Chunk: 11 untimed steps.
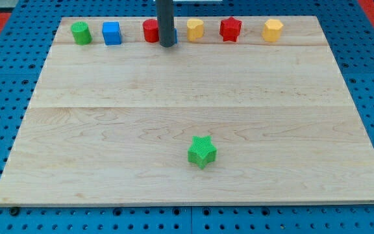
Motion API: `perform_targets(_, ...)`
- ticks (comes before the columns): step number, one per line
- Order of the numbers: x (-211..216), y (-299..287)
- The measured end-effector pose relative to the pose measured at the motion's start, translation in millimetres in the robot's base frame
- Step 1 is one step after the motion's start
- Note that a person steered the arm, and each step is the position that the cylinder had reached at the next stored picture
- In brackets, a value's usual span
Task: Push the green star towards the left side of the board
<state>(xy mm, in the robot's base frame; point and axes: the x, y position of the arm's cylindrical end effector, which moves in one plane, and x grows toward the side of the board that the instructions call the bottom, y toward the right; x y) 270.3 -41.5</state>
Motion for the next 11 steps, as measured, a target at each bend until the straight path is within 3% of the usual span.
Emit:
perform_targets(2,-2,0)
perform_targets(5,185,194)
perform_targets(6,269,193)
perform_targets(7,278,146)
perform_targets(9,241,44)
perform_targets(11,261,121)
